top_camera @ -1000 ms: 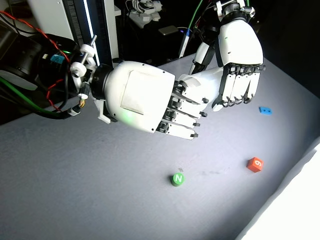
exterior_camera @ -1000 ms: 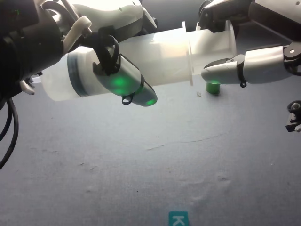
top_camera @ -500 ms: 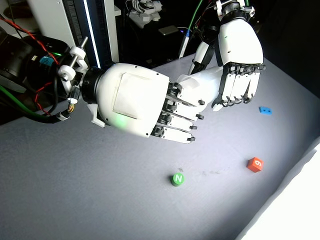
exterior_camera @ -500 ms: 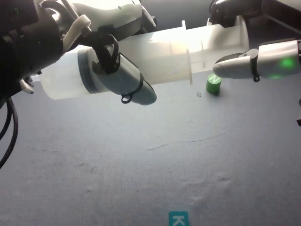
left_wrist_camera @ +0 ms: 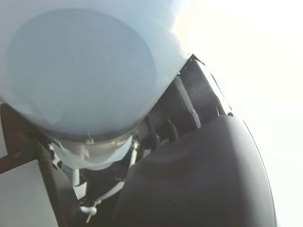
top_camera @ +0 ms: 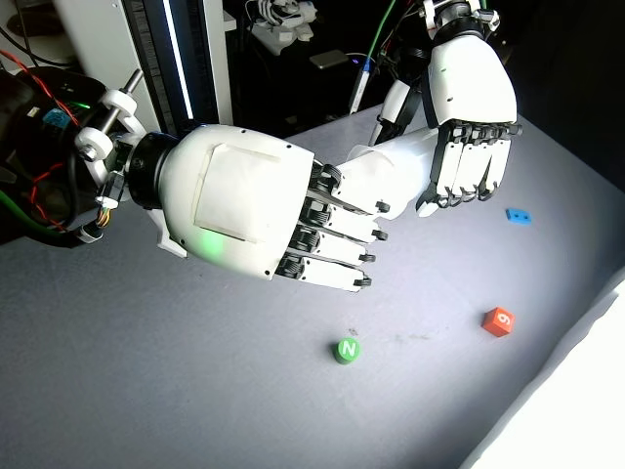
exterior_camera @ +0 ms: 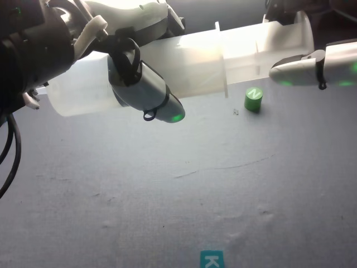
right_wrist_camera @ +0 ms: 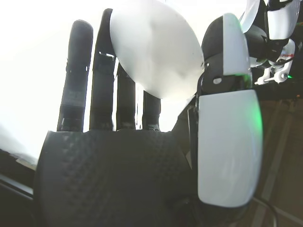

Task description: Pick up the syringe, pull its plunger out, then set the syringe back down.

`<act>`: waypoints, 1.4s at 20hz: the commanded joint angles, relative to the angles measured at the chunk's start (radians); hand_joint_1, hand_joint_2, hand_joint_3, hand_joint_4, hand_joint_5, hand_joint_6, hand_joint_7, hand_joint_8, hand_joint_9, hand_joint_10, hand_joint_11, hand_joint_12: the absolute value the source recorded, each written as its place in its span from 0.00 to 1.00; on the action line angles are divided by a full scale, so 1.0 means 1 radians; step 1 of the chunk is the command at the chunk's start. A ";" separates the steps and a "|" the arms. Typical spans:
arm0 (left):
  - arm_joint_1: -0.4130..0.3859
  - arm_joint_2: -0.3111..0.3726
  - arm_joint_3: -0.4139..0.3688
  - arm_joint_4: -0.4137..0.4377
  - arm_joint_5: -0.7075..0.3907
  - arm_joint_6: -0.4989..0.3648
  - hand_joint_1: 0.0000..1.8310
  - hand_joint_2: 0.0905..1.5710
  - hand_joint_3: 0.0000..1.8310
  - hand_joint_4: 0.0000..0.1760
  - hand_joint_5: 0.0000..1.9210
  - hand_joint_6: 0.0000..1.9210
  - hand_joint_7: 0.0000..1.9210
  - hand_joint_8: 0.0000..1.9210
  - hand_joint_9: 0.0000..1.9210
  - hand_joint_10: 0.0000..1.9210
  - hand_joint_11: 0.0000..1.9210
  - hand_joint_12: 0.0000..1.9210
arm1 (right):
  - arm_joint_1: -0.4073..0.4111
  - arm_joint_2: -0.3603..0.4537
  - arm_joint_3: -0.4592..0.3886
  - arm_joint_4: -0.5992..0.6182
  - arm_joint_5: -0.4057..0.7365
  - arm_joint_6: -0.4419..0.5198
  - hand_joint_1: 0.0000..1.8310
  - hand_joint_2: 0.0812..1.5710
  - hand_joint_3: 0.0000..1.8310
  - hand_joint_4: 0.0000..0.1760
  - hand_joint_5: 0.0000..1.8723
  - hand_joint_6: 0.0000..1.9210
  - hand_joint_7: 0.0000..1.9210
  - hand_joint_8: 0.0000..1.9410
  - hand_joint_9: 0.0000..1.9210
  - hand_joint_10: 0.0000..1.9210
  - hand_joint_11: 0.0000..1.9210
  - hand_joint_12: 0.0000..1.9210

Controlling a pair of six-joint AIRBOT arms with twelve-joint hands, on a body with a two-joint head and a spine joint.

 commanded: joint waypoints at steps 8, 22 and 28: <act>-0.021 0.013 0.001 0.045 -0.002 0.026 0.68 0.71 0.00 0.00 0.50 0.43 0.47 0.69 0.42 0.57 0.27 0.71 | 0.026 0.042 0.014 0.022 0.132 0.003 0.63 0.76 0.00 0.05 0.42 0.63 0.42 0.70 0.35 0.56 0.20 0.81; -0.019 0.013 0.000 0.044 -0.001 0.032 0.68 0.72 0.00 0.00 0.50 0.43 0.46 0.71 0.41 0.59 0.27 0.72 | 0.040 0.080 0.021 0.022 0.134 0.019 0.64 0.76 0.00 0.11 0.44 0.61 0.42 0.69 0.34 0.56 0.19 0.80; -0.019 0.013 0.000 0.039 -0.001 0.038 0.68 0.71 0.00 0.00 0.50 0.43 0.47 0.70 0.41 0.60 0.26 0.72 | 0.044 0.094 0.025 0.022 0.136 0.026 0.63 0.76 0.00 0.09 0.44 0.62 0.41 0.70 0.33 0.56 0.18 0.81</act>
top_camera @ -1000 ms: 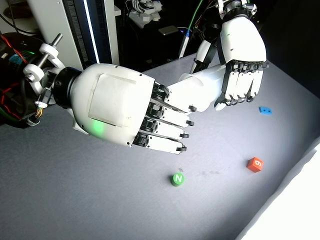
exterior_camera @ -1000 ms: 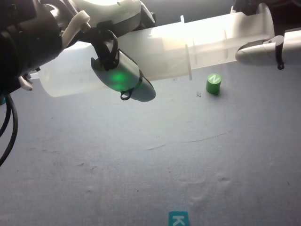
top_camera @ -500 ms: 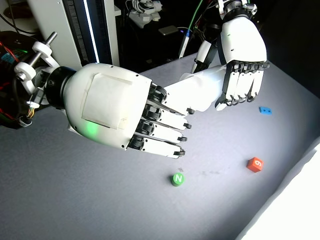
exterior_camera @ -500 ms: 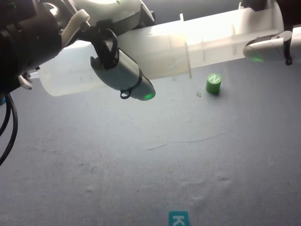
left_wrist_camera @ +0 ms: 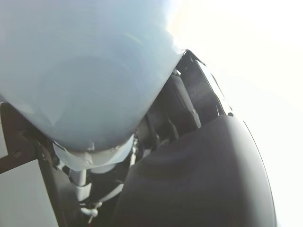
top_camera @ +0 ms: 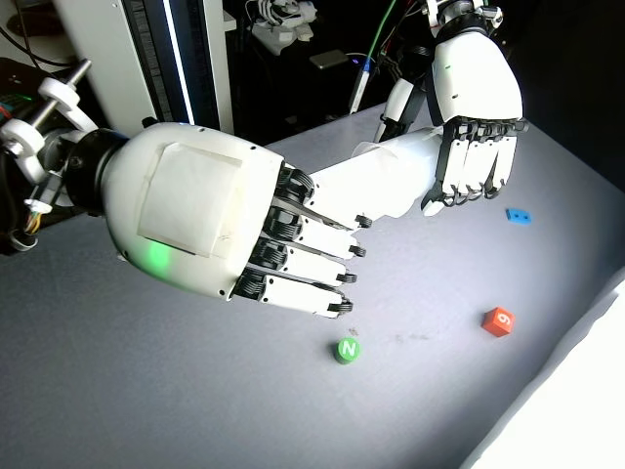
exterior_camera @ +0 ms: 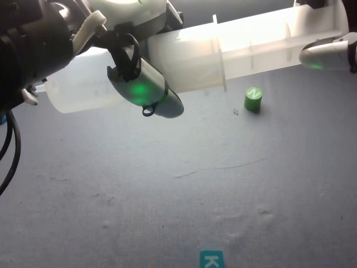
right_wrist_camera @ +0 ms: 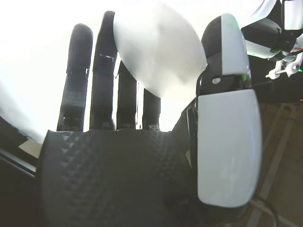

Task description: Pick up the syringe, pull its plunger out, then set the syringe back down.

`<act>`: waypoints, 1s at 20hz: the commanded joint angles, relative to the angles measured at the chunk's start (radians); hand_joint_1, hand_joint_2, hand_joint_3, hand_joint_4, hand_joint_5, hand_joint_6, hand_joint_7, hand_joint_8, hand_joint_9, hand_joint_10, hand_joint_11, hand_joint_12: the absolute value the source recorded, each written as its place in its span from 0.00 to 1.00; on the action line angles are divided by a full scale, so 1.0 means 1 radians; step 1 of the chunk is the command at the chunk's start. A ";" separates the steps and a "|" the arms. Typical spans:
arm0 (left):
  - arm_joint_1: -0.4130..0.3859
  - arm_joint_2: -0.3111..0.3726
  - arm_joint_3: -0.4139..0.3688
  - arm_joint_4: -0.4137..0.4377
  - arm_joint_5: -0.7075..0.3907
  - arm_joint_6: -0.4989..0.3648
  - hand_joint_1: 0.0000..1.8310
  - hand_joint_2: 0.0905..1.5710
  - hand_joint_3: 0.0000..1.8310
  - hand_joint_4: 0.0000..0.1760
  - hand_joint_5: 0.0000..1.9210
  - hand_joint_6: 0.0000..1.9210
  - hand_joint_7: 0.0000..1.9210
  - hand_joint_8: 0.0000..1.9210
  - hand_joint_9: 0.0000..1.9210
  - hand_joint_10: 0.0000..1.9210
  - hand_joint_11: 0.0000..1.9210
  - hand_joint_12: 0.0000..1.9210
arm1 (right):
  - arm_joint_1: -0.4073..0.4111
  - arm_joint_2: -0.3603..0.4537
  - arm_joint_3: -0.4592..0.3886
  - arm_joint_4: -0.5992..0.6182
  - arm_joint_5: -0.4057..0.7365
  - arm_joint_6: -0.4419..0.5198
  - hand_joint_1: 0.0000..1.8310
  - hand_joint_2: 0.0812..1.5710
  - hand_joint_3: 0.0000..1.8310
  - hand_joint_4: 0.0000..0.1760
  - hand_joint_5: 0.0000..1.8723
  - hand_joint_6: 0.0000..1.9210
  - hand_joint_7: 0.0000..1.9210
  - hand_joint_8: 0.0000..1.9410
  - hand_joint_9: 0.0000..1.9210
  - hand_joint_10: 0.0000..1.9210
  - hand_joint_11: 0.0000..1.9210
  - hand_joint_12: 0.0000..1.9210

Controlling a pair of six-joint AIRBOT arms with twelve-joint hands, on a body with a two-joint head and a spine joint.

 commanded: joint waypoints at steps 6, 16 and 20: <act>-0.010 0.012 0.001 0.039 0.006 0.026 0.68 0.71 0.00 0.00 0.51 0.42 0.46 0.71 0.41 0.60 0.27 0.71 | 0.031 0.028 0.020 0.044 0.163 0.015 0.62 0.78 0.00 0.08 0.41 0.65 0.39 0.73 0.32 0.58 0.18 0.81; -0.010 0.012 -0.001 0.036 0.007 0.026 0.68 0.72 0.00 0.00 0.50 0.45 0.47 0.70 0.41 0.59 0.28 0.71 | 0.036 0.031 0.020 0.044 0.162 0.027 0.63 0.77 0.00 0.08 0.42 0.63 0.41 0.71 0.32 0.57 0.17 0.82; -0.012 0.012 0.000 0.035 0.006 0.026 0.67 0.72 0.00 0.00 0.49 0.45 0.44 0.73 0.39 0.61 0.27 0.72 | 0.033 0.029 0.020 0.044 0.159 0.032 0.63 0.76 0.00 0.03 0.44 0.61 0.40 0.72 0.32 0.58 0.18 0.81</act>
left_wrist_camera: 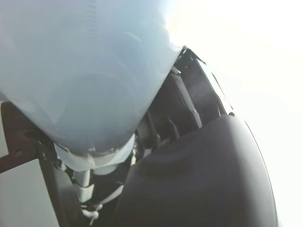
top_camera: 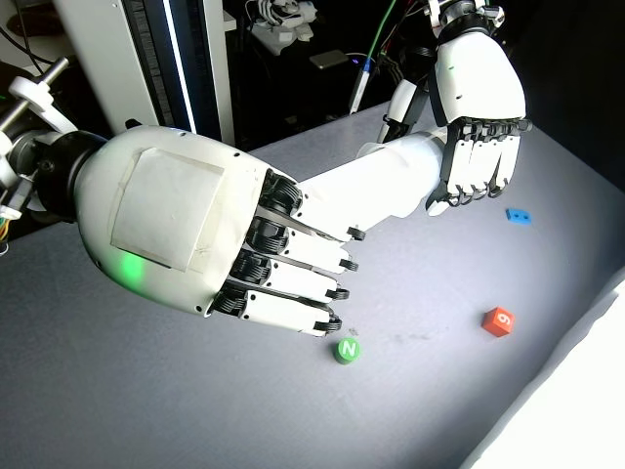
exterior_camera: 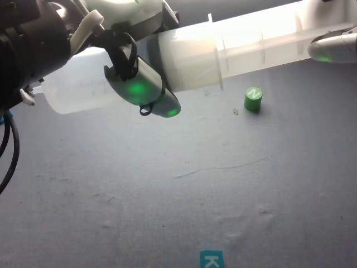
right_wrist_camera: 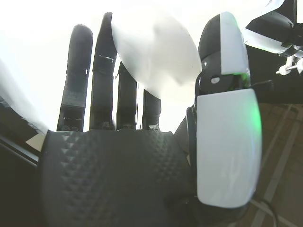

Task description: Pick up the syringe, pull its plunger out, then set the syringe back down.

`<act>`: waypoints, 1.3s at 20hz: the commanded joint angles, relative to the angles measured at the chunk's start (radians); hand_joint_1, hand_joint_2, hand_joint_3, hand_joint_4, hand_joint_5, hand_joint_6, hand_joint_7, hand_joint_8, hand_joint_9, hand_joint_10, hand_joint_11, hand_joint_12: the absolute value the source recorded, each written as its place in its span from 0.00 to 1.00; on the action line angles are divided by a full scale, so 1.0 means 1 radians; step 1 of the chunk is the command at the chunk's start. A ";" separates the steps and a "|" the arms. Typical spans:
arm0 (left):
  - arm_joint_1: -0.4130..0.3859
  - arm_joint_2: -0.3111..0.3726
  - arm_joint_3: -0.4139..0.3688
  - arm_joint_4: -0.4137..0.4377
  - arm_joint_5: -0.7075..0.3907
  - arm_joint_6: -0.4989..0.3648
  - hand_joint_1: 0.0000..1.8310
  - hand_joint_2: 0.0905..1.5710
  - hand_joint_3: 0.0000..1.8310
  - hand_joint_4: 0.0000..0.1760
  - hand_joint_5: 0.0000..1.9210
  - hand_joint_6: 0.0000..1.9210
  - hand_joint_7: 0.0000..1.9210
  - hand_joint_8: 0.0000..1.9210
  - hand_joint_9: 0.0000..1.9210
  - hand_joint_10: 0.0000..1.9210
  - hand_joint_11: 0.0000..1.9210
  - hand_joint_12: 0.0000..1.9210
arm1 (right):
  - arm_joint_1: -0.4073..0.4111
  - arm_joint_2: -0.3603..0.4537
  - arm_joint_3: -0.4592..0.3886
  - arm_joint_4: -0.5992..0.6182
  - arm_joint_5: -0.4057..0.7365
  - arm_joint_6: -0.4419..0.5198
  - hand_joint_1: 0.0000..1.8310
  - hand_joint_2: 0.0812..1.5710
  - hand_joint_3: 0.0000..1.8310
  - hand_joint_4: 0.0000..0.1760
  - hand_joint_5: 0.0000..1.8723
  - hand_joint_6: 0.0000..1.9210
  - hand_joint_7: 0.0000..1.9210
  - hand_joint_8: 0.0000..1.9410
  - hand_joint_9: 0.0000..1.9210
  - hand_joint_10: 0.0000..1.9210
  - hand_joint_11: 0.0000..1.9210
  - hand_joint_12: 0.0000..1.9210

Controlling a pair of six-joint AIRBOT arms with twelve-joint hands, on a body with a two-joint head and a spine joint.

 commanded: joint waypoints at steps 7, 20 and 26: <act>-0.015 0.010 -0.001 0.034 0.016 0.023 0.68 0.72 0.00 0.00 0.50 0.43 0.46 0.71 0.40 0.62 0.27 0.73 | 0.019 0.012 0.014 0.043 0.172 0.023 0.55 0.79 0.00 0.00 0.38 0.72 0.32 0.57 0.24 0.59 0.07 0.83; -0.001 0.011 0.004 0.053 0.037 0.023 0.68 0.72 0.00 0.00 0.50 0.44 0.46 0.71 0.41 0.59 0.28 0.70 | 0.006 0.009 0.009 0.043 0.140 0.077 0.33 0.59 0.00 0.00 0.01 0.00 0.05 0.00 0.06 0.00 0.00 0.23; 0.037 0.012 0.019 0.104 0.075 0.023 0.67 0.72 0.00 0.00 0.49 0.45 0.45 0.72 0.39 0.61 0.27 0.72 | -0.001 0.012 -0.007 0.040 0.080 0.098 0.30 0.50 0.00 0.00 0.00 0.00 0.00 0.00 0.00 0.00 0.00 0.03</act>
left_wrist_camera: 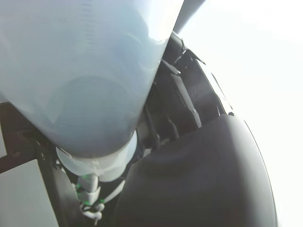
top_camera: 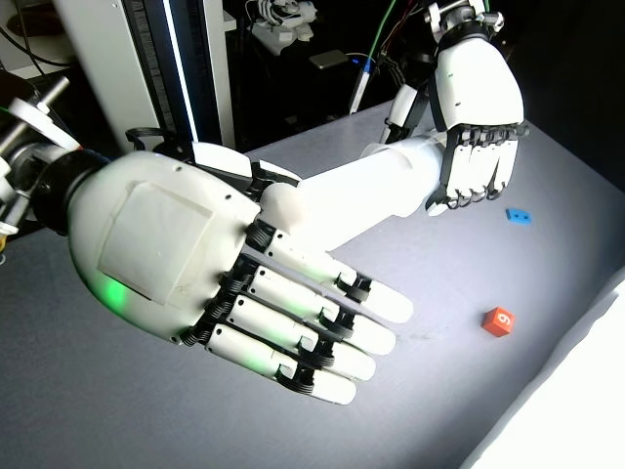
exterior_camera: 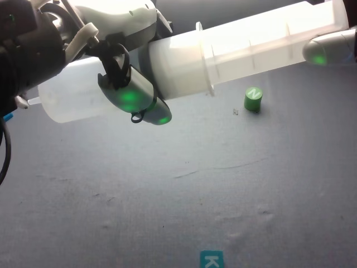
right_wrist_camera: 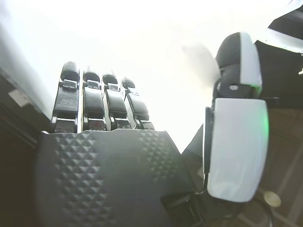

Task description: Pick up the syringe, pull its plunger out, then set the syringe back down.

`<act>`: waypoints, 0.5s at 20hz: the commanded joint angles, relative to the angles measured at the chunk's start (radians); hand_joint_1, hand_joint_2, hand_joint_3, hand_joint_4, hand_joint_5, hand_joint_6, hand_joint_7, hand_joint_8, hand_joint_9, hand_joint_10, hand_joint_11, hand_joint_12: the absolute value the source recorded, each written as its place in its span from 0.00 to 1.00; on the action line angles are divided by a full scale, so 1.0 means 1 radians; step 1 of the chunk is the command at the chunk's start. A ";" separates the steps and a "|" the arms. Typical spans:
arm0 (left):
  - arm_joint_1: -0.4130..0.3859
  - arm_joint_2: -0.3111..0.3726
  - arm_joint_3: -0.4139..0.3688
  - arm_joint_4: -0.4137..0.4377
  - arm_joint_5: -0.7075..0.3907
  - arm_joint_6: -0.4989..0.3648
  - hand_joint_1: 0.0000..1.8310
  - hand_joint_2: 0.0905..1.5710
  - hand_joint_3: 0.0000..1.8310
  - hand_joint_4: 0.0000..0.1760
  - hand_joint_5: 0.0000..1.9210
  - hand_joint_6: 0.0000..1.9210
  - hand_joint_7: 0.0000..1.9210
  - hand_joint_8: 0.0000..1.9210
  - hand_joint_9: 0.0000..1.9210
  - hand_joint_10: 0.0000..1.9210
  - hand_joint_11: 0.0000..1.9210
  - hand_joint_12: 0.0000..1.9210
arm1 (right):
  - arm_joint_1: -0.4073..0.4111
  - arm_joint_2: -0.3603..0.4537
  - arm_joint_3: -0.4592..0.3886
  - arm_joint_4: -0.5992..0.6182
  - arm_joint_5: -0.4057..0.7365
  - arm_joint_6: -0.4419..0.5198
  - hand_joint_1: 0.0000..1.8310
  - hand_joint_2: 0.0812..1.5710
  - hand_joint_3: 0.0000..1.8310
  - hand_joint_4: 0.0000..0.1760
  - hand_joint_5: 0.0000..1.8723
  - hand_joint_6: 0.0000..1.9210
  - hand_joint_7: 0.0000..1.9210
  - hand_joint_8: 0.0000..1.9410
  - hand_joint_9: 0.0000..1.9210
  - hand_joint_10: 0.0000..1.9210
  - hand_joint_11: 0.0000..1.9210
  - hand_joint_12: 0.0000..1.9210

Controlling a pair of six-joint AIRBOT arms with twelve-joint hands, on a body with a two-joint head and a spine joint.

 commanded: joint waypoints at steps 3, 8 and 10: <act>0.007 0.002 0.011 0.073 0.033 0.028 0.68 0.72 0.00 0.00 0.49 0.44 0.45 0.72 0.40 0.62 0.27 0.73 | 0.015 0.016 -0.014 -0.003 0.113 0.049 0.28 0.42 0.00 0.00 0.00 0.00 0.00 0.00 0.00 0.00 0.00 0.00; 0.007 0.002 0.020 0.076 0.033 0.028 0.67 0.72 0.00 0.00 0.49 0.46 0.45 0.72 0.39 0.63 0.27 0.72 | 0.027 0.028 -0.048 -0.022 0.077 0.088 0.27 0.34 0.00 0.00 0.00 0.00 0.00 0.00 0.00 0.00 0.00 0.00; 0.008 0.002 0.020 0.076 0.033 0.028 0.67 0.72 0.00 0.00 0.48 0.46 0.46 0.71 0.39 0.62 0.27 0.73 | 0.032 0.031 -0.059 -0.025 0.075 0.088 0.27 0.35 0.00 0.00 0.00 0.00 0.00 0.00 0.00 0.00 0.00 0.00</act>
